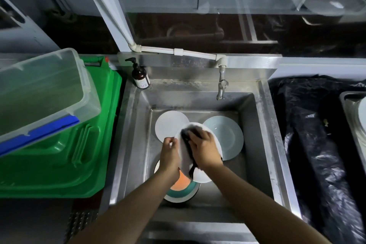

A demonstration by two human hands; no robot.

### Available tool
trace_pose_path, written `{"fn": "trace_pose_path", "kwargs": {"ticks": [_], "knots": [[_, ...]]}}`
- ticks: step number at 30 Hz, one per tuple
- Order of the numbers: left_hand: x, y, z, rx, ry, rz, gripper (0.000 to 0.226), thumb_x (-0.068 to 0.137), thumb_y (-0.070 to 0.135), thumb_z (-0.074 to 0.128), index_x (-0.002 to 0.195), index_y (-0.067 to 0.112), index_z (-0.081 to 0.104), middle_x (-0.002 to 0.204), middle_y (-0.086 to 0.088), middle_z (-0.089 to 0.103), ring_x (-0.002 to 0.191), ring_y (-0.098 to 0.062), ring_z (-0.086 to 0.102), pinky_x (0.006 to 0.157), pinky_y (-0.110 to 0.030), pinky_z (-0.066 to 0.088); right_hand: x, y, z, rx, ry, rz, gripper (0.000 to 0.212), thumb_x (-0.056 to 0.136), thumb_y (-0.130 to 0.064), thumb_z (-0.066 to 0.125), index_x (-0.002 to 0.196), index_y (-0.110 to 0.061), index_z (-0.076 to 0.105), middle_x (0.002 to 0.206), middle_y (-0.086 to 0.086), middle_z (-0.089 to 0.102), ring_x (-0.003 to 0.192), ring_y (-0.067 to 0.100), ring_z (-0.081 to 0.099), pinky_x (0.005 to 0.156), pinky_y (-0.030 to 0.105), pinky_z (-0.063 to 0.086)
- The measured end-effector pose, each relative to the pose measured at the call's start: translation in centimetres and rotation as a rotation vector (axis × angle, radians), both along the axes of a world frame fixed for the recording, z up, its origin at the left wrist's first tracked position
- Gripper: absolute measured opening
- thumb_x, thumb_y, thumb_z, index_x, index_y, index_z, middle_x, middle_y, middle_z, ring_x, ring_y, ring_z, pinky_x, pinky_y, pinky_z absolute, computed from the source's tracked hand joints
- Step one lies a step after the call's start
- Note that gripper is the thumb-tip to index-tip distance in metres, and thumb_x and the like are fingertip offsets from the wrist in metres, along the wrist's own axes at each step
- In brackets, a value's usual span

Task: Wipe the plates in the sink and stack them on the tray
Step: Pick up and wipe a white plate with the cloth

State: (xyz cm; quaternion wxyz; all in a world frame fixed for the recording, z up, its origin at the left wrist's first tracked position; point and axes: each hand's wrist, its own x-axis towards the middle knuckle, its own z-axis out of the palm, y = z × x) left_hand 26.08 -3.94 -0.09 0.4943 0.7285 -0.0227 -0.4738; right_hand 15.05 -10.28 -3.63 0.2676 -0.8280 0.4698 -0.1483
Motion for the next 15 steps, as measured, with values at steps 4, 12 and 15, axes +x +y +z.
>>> {"fn": "trace_pose_path", "kwargs": {"ticks": [4,12,15], "knots": [[0.6,-0.6,0.2,0.004,-0.036,-0.026,0.012,0.108,0.030,0.046,0.103,0.021,0.052,0.091,-0.002,0.053,0.078,-0.018,0.047,0.066,-0.032,0.038,0.5,-0.9,0.5,0.007,0.006,-0.036,0.034,0.101,-0.029,0.051,0.132,-0.024,0.065,0.150,0.001,0.046,0.126,0.034,0.044,0.107,0.039,0.040],[2.4,-0.8,-0.6,0.064,-0.032,0.019,0.016,0.104,0.039,0.046,0.090,0.035,0.052,0.109,-0.012,0.059,0.098,-0.032,0.057,0.080,-0.042,0.046,-2.9,5.3,-0.3,-0.188,-0.025,0.192,0.042,0.103,-0.038,0.036,0.118,-0.017,0.070,0.140,0.005,0.053,0.114,0.033,0.053,0.095,0.044,0.050],[1.5,0.6,-0.6,0.066,-0.015,-0.028,0.013,0.105,0.040,0.046,0.097,0.034,0.054,0.104,-0.011,0.060,0.089,-0.030,0.057,0.075,-0.039,0.044,-2.1,2.6,-0.8,-0.028,0.027,-0.002,0.045,0.098,-0.040,0.038,0.124,-0.022,0.069,0.142,0.006,0.055,0.116,0.037,0.052,0.098,0.046,0.050]]}}
